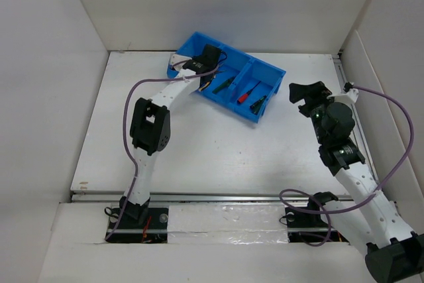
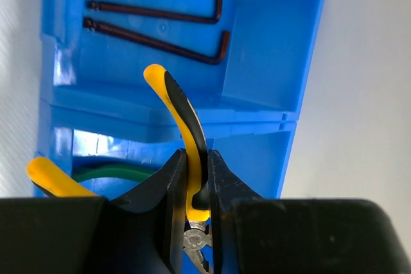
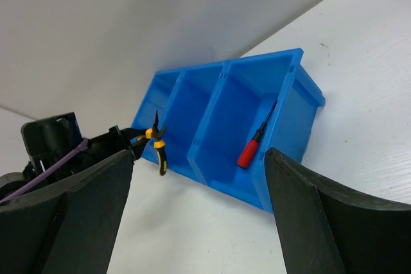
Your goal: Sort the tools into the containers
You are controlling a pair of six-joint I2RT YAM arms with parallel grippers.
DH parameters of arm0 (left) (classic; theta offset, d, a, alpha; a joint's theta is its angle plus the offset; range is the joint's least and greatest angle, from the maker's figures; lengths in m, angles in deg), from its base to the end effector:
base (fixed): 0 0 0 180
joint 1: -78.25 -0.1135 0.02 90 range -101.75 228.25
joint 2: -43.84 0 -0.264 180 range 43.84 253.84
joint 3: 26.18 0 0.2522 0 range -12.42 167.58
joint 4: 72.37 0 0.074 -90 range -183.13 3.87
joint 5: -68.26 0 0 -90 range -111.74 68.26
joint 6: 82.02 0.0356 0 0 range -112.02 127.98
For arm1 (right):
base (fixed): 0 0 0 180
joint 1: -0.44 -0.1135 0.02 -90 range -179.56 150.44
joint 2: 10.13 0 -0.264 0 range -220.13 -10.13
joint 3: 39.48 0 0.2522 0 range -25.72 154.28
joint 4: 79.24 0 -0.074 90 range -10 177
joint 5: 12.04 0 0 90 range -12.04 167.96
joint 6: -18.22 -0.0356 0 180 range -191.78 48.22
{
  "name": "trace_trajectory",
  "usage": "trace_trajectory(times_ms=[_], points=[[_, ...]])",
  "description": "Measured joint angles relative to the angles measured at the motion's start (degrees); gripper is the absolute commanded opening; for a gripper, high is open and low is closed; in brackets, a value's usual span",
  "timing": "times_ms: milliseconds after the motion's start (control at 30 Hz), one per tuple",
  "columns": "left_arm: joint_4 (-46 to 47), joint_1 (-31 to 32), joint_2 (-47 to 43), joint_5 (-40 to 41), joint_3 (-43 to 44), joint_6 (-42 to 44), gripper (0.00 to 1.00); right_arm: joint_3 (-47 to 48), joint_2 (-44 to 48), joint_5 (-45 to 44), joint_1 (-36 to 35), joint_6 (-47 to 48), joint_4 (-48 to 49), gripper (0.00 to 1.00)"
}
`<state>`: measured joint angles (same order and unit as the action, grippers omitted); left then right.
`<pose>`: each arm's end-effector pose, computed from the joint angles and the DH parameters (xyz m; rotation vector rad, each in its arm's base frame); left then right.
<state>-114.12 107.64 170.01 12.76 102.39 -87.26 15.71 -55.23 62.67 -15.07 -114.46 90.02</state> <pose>0.4523 -0.2316 0.2717 -1.4382 1.6380 -0.5926 0.1859 0.0418 0.3435 0.5815 1.5035 0.5809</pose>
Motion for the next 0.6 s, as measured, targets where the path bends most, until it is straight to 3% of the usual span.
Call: trace_trajectory(times_ms=[600], points=[[9.57, 4.09, 3.39, 2.03, 0.09, -1.97, 0.00, 0.11, -2.12, -1.62, 0.04, 0.55, 0.46, 0.87]])
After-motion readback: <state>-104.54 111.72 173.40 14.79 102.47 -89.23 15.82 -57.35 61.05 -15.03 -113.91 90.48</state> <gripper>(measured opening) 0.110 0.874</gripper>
